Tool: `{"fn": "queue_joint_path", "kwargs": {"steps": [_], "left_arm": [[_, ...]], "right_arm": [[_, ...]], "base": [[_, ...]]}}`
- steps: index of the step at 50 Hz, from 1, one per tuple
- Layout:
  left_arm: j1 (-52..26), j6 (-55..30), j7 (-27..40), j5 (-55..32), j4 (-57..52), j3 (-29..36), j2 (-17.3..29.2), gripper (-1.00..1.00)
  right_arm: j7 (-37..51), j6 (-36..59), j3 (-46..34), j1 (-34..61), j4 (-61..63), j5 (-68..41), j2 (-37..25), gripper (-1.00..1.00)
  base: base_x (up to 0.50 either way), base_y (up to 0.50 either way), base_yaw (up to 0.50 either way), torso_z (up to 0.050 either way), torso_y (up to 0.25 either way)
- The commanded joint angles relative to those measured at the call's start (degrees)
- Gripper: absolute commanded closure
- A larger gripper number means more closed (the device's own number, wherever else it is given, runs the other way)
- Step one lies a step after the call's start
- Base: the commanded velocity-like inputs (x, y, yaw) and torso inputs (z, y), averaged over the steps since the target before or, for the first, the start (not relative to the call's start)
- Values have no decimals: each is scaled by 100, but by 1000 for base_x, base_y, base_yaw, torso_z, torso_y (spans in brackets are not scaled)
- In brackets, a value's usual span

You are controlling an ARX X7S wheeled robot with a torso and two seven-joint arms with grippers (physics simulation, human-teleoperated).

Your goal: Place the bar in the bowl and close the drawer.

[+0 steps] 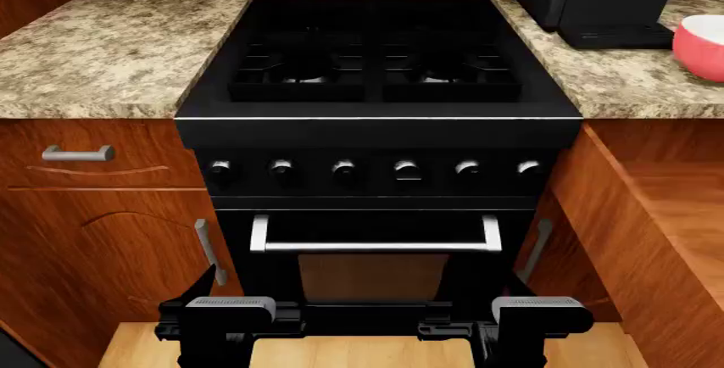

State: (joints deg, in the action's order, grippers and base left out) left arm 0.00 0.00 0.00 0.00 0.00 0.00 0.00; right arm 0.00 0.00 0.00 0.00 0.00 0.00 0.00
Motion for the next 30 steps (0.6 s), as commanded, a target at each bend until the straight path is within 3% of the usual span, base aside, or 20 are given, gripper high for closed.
{"fn": "queue_joint_path", "kwargs": {"steps": [1, 8, 18, 24, 30], "left_arm": [[21, -5, 101, -52, -63, 118, 102, -100], [23, -47, 262, -22, -359, 292, 271, -100], [-171, -1100, 287, -7, -1556, 331, 513, -100], [-836, -2120, 194, -22, -2147, 368, 708, -100], [-1693, -2780, 49, -190, -2027, 324, 799, -100]], "right_arm": [[95, 41, -108, -21, 86, -151, -79, -100], [289, 396, -267, -27, 495, -336, -217, -100], [507, 1843, -380, 436, 1688, -305, -450, -100], [478, 2882, -384, 1049, 2348, -518, -505, -100], [514, 3944, -604, 1947, 2672, -422, -672, -100]], "base": [[0, 0, 0, 0, 0], [0, 0, 0, 0, 0], [0, 0, 0, 49, 0], [0, 0, 0, 50, 0], [0, 0, 0, 50, 0]]}}
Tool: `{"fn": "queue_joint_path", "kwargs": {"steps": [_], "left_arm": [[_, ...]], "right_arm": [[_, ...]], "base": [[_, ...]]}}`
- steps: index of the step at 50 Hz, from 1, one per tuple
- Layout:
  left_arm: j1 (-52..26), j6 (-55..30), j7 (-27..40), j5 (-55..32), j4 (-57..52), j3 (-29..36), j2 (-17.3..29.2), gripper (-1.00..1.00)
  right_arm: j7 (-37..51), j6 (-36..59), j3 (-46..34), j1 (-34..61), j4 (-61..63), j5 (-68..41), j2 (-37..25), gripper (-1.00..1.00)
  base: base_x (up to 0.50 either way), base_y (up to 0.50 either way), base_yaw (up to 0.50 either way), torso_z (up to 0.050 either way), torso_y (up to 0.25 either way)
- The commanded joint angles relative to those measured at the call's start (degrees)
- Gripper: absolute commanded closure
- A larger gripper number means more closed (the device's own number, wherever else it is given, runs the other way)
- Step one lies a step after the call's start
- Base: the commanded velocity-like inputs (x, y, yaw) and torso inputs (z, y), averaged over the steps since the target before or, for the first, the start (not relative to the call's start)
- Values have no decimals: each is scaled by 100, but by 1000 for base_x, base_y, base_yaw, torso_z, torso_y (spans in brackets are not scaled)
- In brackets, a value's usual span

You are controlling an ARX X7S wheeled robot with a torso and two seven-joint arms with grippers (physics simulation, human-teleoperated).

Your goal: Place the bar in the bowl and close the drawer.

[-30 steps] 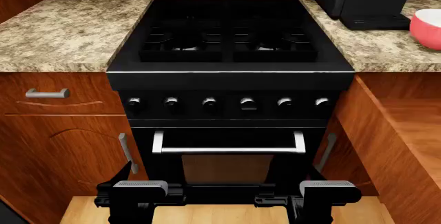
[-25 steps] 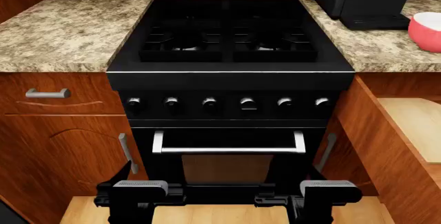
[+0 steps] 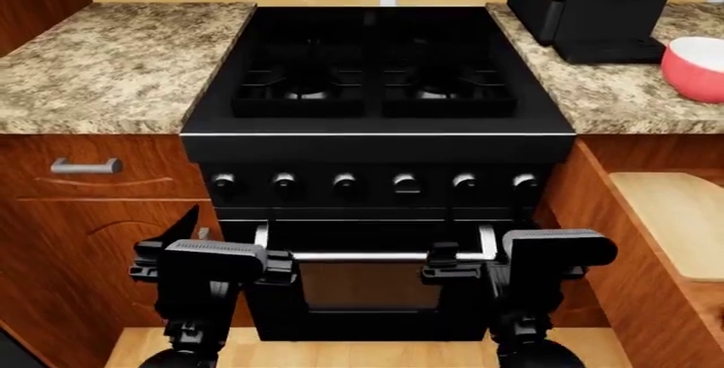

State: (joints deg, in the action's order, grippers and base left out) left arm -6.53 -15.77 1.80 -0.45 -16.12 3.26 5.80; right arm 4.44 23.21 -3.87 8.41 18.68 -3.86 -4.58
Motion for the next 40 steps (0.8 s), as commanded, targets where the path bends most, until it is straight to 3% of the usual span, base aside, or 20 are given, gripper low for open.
{"fn": "queue_joint_path", "kwargs": {"steps": [1, 8, 16, 40], "left_arm": [[-1197, -1337, -149, -142, -412, 12, 249, -100], [-2209, -2350, -297, -367, -530, -48, 297, -100], [-2935, -3142, -403, -510, -659, -47, 416, -100], [-3777, -4967, -523, -717, -1943, -68, 794, -100]], "right_arm": [[65, 1735, -236, 1268, 765, -36, -224, -100], [157, 2248, -386, 2228, 317, 153, -341, -100], [-24, 3284, -253, 2954, 732, -74, -371, -100], [-385, 5122, 298, 3862, 2133, -539, -826, -100]], "base": [[0, 0, 0, 50, 0], [0, 0, 0, 50, 0], [0, 0, 0, 50, 0], [0, 0, 0, 50, 0]]}}
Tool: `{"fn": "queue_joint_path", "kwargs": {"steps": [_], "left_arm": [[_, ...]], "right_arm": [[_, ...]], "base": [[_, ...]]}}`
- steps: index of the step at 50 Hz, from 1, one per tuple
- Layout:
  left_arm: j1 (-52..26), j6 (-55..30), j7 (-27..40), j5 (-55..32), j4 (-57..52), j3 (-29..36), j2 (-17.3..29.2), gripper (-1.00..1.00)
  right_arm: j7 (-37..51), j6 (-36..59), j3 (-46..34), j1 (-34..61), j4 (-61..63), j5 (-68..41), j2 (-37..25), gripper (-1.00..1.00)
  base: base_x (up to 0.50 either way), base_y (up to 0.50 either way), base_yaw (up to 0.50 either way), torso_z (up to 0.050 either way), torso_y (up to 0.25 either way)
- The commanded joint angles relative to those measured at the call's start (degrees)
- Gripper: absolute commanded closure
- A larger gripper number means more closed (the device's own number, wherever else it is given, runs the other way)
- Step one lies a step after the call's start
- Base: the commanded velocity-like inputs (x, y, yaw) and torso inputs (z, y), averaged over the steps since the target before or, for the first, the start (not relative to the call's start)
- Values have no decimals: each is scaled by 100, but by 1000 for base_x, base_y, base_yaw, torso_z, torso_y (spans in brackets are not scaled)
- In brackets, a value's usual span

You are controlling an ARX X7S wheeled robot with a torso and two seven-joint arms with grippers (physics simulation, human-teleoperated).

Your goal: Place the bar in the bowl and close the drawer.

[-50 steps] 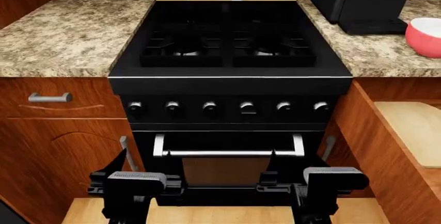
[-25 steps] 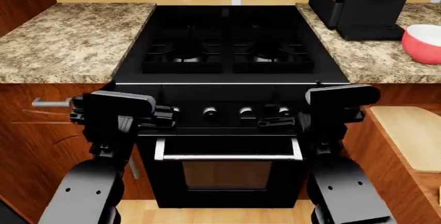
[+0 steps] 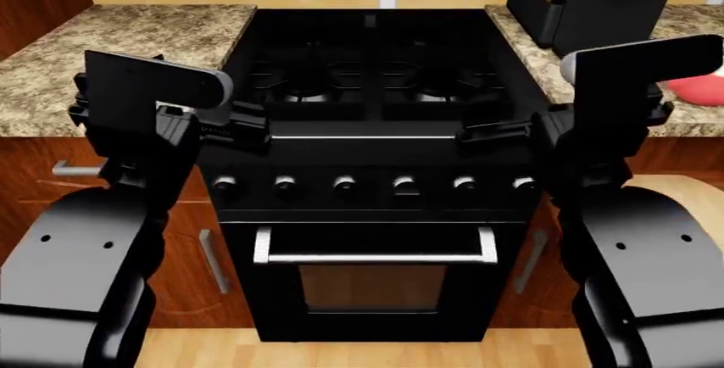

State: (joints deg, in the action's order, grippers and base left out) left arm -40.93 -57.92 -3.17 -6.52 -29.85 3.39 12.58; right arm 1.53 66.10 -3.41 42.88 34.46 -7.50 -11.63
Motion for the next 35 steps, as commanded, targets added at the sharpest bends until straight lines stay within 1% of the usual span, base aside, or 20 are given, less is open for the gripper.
{"fn": "queue_joint_path", "kwargs": {"steps": [1, 6, 16, 35], "left_arm": [[-355, -799, -22, -117, -615, -113, 126, -100], [-411, -951, -26, -148, -756, -216, 177, -100], [-493, -1089, 10, -132, -833, -286, 291, -100], [-730, -1381, 27, -143, -976, -296, 481, -100]], "right_arm": [[-96, 916, 269, 462, 600, -189, -126, -100], [-90, 1154, 308, 640, 709, -219, -156, -100], [-84, 1343, 372, 787, 815, -253, -222, -100], [-86, 1685, 291, 1234, 831, -341, -273, -100]], "base": [[0, -113, 0, 50, 0], [0, -159, 0, 50, 0], [0, -430, 0, 50, 0], [0, -431, 0, 0, 0]]}}
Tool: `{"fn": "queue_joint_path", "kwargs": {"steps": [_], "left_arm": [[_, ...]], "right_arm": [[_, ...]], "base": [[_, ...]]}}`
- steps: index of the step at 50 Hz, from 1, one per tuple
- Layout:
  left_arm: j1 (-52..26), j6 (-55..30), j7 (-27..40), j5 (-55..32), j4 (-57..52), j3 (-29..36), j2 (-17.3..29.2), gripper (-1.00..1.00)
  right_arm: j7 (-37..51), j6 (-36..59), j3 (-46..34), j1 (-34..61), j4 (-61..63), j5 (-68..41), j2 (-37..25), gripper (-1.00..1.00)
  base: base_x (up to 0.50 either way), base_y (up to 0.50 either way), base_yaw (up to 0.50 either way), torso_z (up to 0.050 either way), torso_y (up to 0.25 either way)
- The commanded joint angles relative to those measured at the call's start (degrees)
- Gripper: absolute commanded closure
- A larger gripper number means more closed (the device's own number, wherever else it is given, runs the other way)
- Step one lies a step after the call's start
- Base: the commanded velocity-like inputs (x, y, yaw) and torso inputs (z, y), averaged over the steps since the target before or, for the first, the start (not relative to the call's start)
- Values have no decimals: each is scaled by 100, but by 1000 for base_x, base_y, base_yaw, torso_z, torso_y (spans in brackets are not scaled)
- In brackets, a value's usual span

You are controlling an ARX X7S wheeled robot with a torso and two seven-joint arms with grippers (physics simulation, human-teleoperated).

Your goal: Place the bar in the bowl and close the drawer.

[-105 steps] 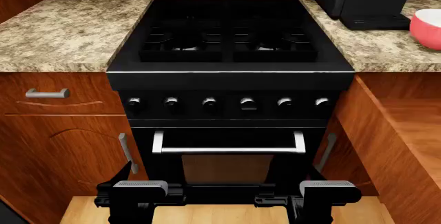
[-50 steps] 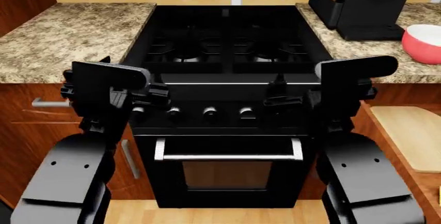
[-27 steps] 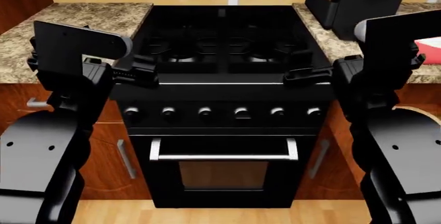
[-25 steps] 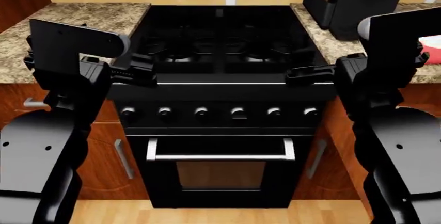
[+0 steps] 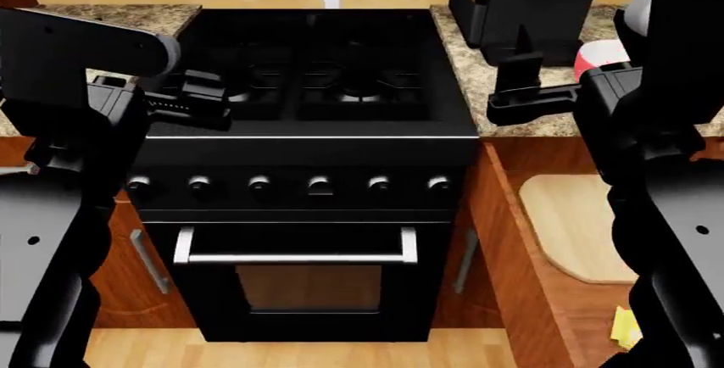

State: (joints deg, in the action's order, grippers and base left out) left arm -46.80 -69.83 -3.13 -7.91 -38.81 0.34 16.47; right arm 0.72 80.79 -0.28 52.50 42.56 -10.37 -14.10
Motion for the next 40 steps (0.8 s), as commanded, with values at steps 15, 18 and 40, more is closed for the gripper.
{"fn": "queue_joint_path", "kwargs": {"steps": [15, 18, 40], "left_arm": [[-330, -345, 53, -12, -138, 71, 171, -100], [-335, -339, 52, -19, -136, 83, 175, -100], [-601, -417, 60, -58, -25, 133, 228, -100]], "right_arm": [[-24, 386, -58, 511, 8, -135, -68, -100], [-23, 386, -45, 516, 3, -147, -66, -100], [9, 414, -173, 836, -216, -228, -31, -100]], "base": [[0, -432, 0, 0, 0], [0, -430, 0, 0, 0], [0, -432, 0, 0, 0]]}}
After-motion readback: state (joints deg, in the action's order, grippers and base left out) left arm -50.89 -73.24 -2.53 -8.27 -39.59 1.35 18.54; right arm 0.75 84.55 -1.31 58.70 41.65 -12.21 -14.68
